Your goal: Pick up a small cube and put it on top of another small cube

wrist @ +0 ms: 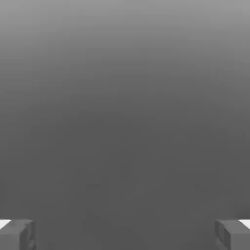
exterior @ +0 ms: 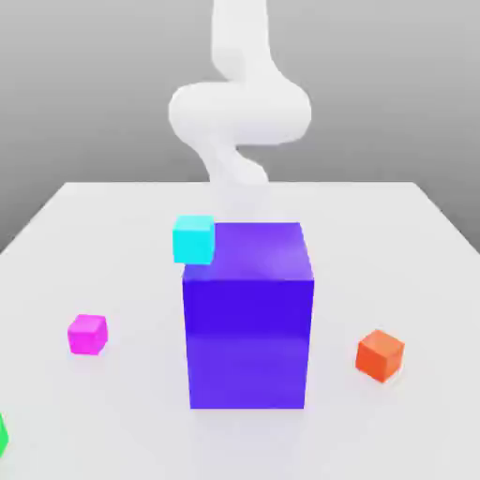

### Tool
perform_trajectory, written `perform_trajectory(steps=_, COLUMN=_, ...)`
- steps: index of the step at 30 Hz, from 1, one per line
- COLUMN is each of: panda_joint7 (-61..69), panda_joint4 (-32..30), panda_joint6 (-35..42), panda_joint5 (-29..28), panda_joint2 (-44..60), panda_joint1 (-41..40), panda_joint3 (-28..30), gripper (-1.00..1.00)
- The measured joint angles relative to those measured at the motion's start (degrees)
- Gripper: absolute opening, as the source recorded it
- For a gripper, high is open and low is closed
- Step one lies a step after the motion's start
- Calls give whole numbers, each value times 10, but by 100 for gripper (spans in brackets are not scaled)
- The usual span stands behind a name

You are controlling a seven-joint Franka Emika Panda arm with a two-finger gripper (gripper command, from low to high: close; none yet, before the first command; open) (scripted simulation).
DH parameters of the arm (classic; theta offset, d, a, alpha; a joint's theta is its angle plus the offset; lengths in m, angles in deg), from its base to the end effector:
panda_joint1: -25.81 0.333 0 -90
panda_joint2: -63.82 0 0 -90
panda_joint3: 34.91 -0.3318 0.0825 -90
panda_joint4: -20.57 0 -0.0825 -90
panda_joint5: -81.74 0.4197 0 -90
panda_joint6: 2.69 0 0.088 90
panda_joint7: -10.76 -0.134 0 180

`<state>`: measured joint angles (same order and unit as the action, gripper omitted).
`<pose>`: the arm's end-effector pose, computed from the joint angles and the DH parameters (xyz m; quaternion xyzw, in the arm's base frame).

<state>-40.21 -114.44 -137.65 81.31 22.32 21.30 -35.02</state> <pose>0.4193 -0.0323 0.6506 -0.8289 0.4332 -0.3267 0.1361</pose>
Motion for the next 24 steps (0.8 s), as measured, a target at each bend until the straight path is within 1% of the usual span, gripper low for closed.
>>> perform_trajectory(steps=9, panda_joint7=-207, panda_joint4=-123, panda_joint6=-123, panda_joint5=-27, panda_joint2=171, panda_joint1=-157, panda_joint3=18, gripper=0)
perform_trajectory(steps=17, panda_joint7=-374, panda_joint4=-229, panda_joint6=-229, panda_joint5=-35, panda_joint2=317, panda_joint1=-274, panda_joint3=58, gripper=0)
perform_trajectory(steps=21, panda_joint7=-438, panda_joint4=-283, panda_joint6=-283, panda_joint5=-12, panda_joint2=390, panda_joint1=-325, panda_joint3=90, gripper=0)
perform_trajectory(steps=24, panda_joint7=-432, panda_joint4=-291, panda_joint6=-329, panda_joint5=30, panda_joint2=450, panda_joint1=-336, panda_joint3=82, gripper=0)
